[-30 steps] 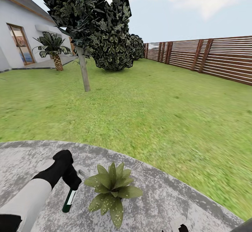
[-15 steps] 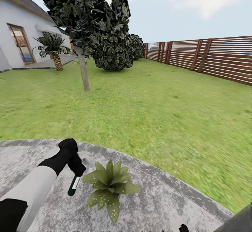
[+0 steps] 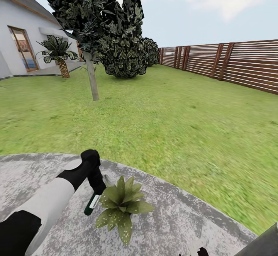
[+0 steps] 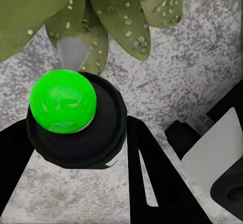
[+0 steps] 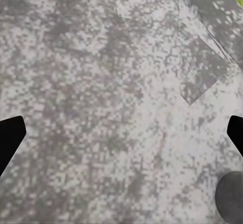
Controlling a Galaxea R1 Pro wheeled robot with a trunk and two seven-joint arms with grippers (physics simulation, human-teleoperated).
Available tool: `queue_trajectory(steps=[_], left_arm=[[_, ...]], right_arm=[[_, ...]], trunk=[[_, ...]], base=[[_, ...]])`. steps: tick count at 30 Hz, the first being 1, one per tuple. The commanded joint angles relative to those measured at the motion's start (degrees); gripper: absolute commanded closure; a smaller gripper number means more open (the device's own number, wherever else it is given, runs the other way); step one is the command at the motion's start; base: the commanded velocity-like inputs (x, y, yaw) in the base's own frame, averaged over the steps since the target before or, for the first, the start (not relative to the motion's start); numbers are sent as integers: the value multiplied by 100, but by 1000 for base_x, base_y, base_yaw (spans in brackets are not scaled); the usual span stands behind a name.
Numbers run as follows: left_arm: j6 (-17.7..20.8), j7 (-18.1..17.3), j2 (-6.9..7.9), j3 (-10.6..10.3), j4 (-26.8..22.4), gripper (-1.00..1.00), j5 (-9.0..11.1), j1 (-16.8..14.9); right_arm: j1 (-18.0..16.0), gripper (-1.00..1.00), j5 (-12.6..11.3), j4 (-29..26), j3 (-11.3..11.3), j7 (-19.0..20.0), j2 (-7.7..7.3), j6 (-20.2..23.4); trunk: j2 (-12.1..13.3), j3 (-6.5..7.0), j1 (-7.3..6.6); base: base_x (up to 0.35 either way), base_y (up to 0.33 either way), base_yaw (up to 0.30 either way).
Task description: Pick up the pesticide atomizer in the garden and spray insectifuge to fully cover both potted plants in the garden.
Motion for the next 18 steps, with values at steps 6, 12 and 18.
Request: queue_trajectory(steps=[6, 12, 18], left_arm=[[70, -61, 67, -27, -1, 100, -32, -1], [71, -59, 13, -23, 3, 100, -32, 1], [71, -56, 21, -27, 25, 100, -32, 3]], right_arm=[[-4, -100, 69, 12, -39, -22, 8, -21], [-4, -100, 58, 8, -45, -22, 9, -18], [-4, -100, 44, 7, -47, -22, 17, -21]], trunk=[[-2, -5, -1], [-2, -5, -1], [-2, -5, -1]], base=[[0, 0, 0], [-221, 35, 0], [-228, 169, -27]])
